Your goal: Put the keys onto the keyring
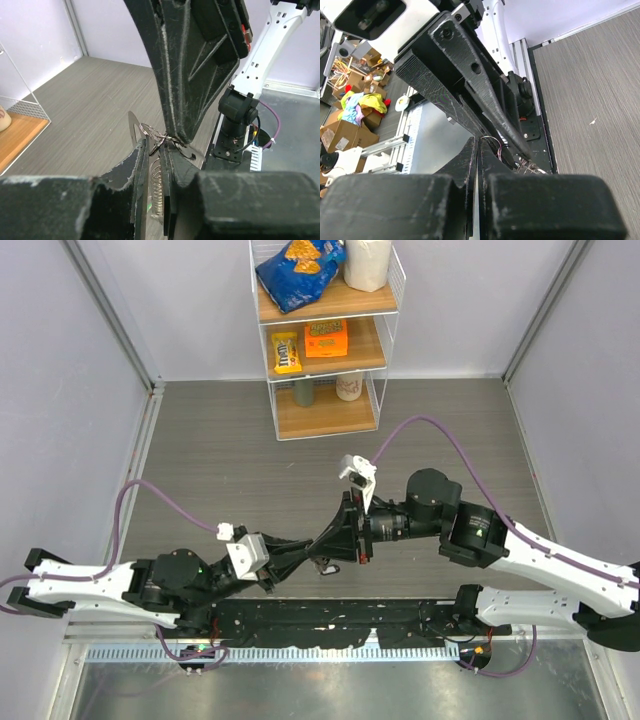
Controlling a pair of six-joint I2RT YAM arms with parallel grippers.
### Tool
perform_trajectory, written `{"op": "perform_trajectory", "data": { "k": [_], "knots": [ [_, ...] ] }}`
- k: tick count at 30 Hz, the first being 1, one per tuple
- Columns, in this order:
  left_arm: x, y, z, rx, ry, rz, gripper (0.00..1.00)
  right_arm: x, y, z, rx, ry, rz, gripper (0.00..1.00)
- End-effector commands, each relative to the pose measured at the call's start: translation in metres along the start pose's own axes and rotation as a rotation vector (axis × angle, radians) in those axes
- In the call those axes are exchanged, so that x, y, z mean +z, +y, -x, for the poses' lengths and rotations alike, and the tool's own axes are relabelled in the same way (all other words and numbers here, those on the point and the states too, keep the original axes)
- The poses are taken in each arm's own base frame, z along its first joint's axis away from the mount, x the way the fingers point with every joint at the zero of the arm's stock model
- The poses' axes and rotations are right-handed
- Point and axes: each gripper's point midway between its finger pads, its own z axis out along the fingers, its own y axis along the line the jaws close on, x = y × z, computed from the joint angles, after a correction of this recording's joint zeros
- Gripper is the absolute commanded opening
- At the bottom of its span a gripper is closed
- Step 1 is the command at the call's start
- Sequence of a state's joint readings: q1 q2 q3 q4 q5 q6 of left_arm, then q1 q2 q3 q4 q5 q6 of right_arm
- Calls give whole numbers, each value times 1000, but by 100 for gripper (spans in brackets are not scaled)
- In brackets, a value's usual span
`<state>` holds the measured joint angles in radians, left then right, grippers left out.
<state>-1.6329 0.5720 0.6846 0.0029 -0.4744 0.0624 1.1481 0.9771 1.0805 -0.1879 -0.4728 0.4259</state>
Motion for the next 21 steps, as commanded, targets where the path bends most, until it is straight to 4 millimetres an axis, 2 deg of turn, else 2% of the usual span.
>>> {"op": "perform_trajectory", "data": {
  "k": [1, 8, 13, 21],
  "knots": [
    [-2, 11, 17, -58, -79, 50, 21, -10, 31, 24, -45, -71, 88, 5],
    [-9, 6, 18, -91, -100, 7, 32, -16, 35, 31, -69, -96, 83, 5],
    [-12, 5, 16, -101, -96, -7, 33, -17, 32, 33, -78, -104, 62, 5],
    [-15, 7, 12, -99, -90, 1, 33, -23, 15, 21, -71, -97, -14, 5]
  ]
}}
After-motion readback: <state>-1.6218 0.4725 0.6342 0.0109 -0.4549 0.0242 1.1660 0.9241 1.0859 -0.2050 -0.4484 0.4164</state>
